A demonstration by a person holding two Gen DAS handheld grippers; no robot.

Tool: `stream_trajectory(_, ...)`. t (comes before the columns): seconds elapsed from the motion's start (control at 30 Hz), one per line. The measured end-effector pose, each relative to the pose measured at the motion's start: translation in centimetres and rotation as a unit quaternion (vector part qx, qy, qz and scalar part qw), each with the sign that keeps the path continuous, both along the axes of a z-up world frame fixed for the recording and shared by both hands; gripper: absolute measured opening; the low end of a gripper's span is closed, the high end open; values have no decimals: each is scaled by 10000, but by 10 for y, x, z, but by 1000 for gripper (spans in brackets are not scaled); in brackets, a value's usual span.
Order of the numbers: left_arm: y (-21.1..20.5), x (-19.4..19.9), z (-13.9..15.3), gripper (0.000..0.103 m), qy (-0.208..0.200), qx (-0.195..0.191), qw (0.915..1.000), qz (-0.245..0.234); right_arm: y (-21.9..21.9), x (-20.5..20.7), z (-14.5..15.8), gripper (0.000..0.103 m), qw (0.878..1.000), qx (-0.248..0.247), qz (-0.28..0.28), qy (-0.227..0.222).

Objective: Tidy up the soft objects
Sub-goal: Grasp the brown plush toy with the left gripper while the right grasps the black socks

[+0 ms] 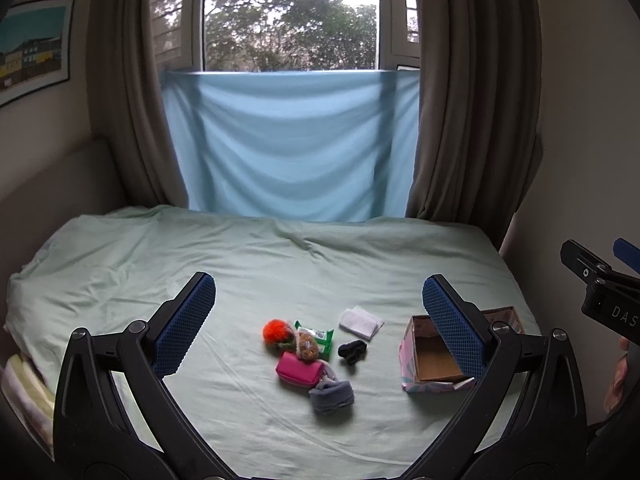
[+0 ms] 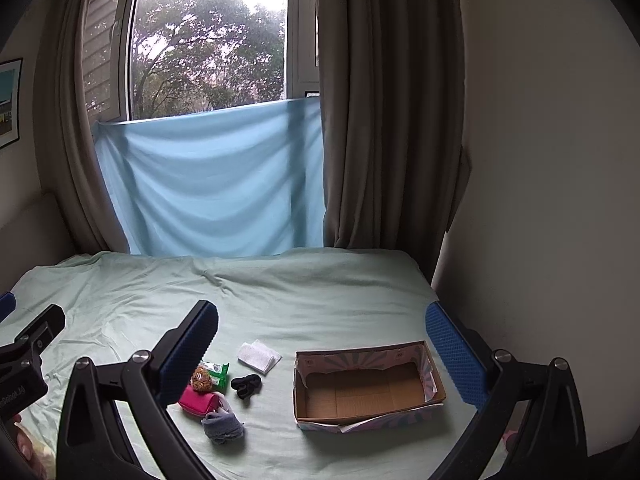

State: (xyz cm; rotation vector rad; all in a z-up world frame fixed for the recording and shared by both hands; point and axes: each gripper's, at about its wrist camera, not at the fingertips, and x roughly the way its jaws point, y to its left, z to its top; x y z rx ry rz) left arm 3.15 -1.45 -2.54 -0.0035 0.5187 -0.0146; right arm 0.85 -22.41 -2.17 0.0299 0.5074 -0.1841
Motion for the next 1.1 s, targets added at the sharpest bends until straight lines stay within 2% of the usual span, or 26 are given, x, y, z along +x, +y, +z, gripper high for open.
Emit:
stream_trajectory(0.27, -16, 22, -49, 103, 572, 23, 9964, 633, -14, 40, -30, 103, 9964, -50, 758, 382)
stream_trajectory(0.4, -22, 35, -83, 103, 840, 31, 9929, 841, -16, 68, -61, 103, 9904, -85, 1228, 627)
stream_trajectory(0.53, -22, 55, -116, 103, 1079, 61, 9895, 962, -15, 96, -94, 103, 9817, 136, 1644, 953)
stream_trajectory(0.7, -14, 89, -158, 103, 1314, 95, 9849, 1122, 4, 133, -141, 103, 9689, 121, 2146, 1229)
stream_trajectory(0.93, -7, 149, -232, 102, 1740, 330, 9796, 948, 28, 195, -207, 103, 9537, 193, 2495, 1668)
stream_trajectory(1.1, -4, 189, -295, 95, 2059, 531, 9742, 761, 47, 241, -260, 103, 9445, 284, 2483, 2131)
